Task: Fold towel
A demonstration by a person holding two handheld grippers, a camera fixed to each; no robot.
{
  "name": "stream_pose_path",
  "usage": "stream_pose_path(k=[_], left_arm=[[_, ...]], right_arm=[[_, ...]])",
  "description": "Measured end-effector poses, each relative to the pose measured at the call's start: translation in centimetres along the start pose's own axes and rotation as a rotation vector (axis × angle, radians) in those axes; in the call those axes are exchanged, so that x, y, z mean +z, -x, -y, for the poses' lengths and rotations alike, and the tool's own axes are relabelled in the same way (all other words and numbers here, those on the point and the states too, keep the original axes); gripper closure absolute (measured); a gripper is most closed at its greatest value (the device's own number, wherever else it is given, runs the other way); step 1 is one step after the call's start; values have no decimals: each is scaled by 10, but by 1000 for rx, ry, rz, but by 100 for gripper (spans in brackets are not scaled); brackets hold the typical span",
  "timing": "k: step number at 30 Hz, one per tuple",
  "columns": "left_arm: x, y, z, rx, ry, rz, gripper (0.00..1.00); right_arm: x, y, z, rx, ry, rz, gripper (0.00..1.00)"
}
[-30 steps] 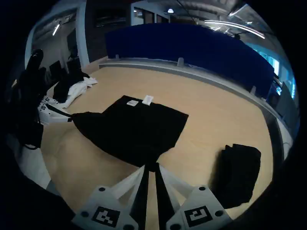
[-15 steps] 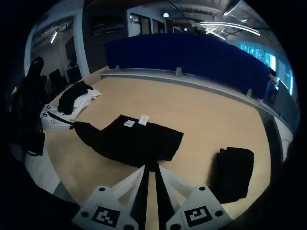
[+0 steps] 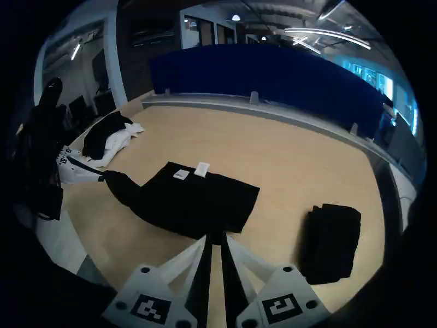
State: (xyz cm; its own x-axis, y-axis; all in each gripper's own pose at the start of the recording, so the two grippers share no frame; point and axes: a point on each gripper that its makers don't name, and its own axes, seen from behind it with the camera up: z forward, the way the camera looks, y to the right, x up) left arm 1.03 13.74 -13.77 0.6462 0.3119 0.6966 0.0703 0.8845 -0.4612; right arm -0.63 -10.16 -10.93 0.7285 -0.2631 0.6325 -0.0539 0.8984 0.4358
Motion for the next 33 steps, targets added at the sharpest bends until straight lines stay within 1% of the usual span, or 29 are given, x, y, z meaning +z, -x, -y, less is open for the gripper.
stream_pose_path(k=[5, 11, 14, 20, 26, 33], left_arm=[[7, -3, 3, -16, 2, 19, 93], [20, -19, 13, -15, -8, 1, 93], [30, -27, 19, -8, -19, 1, 93], [53, -37, 30, 3, -36, 13, 93], [74, -38, 39, 10, -43, 37, 93], [93, -35, 47, -4, -55, 64, 93]], right_arm=[[8, -1, -4, -9, 1, 14, 89], [23, -6, -12, -30, 12, 25, 89], [34, -9, -19, -27, 21, 28, 89], [58, -18, -34, 0, 38, 31, 89], [77, -20, -45, -3, 46, 45, 89], [95, -19, -53, 1, 52, 64, 89]])
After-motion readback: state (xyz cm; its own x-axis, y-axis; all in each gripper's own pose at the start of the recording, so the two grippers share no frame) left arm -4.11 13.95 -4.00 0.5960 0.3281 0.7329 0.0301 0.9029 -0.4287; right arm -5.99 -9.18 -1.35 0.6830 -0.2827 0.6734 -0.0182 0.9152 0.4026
